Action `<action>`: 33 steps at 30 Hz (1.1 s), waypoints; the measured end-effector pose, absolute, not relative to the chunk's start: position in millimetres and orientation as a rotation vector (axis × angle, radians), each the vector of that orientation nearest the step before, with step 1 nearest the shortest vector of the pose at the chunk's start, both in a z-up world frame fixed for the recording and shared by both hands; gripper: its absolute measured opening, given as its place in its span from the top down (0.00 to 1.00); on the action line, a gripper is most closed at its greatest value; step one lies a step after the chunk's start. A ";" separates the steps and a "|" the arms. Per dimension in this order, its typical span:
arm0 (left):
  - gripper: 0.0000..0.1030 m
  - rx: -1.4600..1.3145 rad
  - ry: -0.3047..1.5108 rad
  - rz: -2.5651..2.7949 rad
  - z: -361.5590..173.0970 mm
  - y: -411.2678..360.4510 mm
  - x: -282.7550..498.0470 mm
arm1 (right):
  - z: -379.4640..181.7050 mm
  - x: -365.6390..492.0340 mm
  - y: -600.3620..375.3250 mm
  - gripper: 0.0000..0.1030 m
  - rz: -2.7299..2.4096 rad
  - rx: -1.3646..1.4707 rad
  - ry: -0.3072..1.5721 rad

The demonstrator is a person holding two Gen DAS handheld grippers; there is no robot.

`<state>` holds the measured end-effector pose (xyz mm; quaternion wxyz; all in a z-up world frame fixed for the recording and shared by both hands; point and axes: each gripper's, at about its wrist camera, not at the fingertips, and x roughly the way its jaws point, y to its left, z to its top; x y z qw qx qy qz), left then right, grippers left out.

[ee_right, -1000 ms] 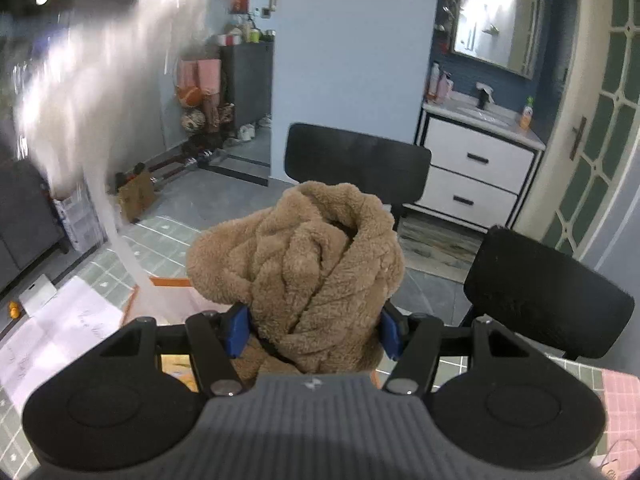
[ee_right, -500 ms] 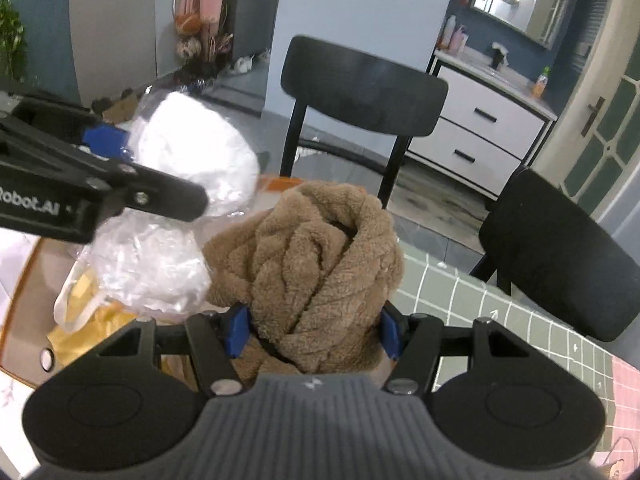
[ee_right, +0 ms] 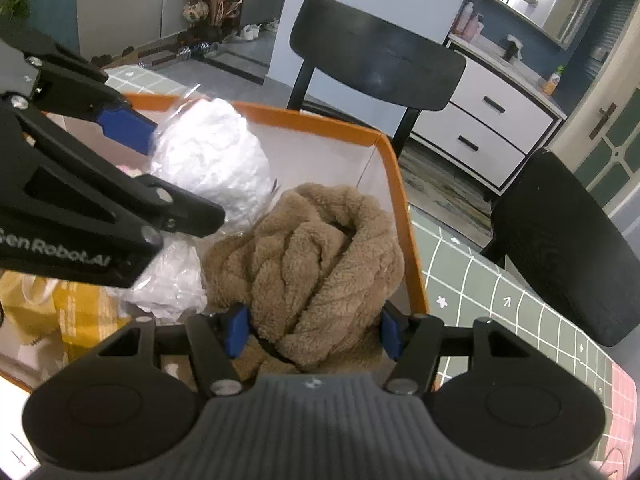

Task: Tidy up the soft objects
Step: 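Carry the wrapped bundle and brown towel with both tools over the orange box, then open both tools to drop the wrapped bundle and towel into the box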

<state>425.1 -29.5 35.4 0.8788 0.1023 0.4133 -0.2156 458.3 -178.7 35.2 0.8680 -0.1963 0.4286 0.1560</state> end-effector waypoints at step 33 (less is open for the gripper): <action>0.18 0.122 0.810 -0.373 77.9 -35.4 410.7 | 57.8 429.1 -185.1 0.04 0.290 -0.418 0.767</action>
